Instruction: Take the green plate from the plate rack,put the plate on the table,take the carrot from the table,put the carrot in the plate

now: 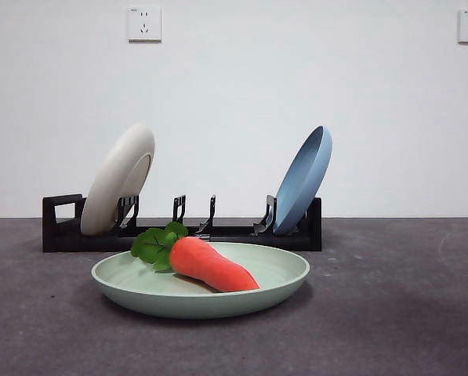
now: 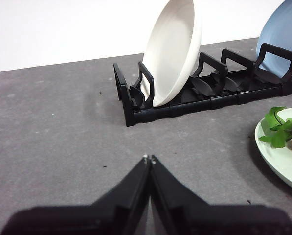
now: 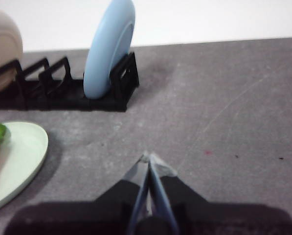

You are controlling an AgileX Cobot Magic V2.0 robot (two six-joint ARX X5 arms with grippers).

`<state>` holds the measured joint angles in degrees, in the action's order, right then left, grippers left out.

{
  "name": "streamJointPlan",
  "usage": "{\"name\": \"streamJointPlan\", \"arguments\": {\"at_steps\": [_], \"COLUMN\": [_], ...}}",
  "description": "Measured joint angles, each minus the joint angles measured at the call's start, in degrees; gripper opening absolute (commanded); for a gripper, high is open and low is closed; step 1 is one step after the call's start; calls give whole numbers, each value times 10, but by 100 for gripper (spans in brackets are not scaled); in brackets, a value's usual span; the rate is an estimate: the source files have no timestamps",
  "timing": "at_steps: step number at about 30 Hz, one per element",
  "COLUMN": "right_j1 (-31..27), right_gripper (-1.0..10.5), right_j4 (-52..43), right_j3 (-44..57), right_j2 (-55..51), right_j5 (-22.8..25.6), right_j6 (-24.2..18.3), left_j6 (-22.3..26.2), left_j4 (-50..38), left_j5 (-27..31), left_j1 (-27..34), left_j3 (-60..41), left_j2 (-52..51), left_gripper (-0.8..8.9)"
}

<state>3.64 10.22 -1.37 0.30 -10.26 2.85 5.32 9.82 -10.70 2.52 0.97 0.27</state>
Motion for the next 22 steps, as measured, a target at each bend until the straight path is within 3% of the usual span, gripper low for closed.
{"name": "streamJointPlan", "arguments": {"at_steps": [11, 22], "right_j1": [1, 1], "right_gripper": [1, 1], "right_j4": [-1, -1], "right_j3": [0, 0], "right_j2": [0, 0], "right_j5": [2, 2], "right_j6": [38, 45], "left_j6": [0, 0], "left_j4": [0, 0], "left_j5": [0, 0], "left_j1": [0, 0], "left_j3": [0, 0], "left_j2": [0, 0], "left_gripper": [-3, -3]}}
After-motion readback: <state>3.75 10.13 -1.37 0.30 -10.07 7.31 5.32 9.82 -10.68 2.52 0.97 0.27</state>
